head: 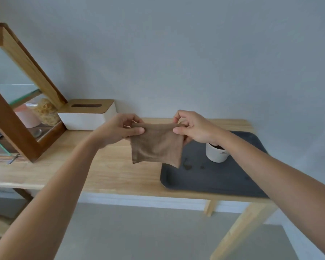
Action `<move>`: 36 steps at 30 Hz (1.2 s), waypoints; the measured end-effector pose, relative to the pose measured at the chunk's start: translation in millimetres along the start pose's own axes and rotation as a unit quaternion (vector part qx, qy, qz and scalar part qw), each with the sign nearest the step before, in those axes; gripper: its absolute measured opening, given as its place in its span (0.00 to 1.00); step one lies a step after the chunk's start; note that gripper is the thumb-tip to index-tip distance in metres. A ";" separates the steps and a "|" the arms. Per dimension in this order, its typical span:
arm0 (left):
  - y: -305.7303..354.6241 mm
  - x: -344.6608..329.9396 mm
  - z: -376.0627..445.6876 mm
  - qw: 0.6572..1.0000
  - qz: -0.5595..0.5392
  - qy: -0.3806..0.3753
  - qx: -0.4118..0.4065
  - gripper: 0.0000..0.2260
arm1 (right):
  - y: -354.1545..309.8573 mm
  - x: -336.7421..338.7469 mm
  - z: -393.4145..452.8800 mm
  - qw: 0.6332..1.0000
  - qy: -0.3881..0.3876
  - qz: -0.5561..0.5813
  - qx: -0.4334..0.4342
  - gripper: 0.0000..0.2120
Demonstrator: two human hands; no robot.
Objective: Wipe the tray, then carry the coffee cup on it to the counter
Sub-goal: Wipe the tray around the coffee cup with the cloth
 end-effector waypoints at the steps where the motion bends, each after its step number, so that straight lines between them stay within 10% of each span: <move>1: 6.2 -9.0 2.6 1.000 -0.008 -0.010 -0.002 0.06 | 1.1 10.3 -7.6 1.000 0.004 -0.008 -0.004 0.05; 10: -31.4 -107.5 31.5 0.994 0.089 -0.004 0.070 0.11 | 52.6 19.1 -53.3 0.936 0.021 -0.347 -0.048 0.05; 19: -91.0 -182.1 -51.5 0.970 0.167 0.110 0.137 0.61 | 105.8 -58.7 -62.8 0.938 -0.069 -0.338 0.025 0.21; 36: -96.0 -205.5 -51.4 0.945 0.205 0.198 0.160 0.58 | 134.6 -87.8 -12.7 0.898 -0.038 -0.438 -0.008 0.27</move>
Point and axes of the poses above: each hand's wrist, its own z-axis towards the middle knuckle, its own x-axis out of the back of the hand, y = z × x, the point moved 4 cm from there along z, towards the middle knuckle, and after that the axes turned 8 degrees about -z, right-handed, at the moved point
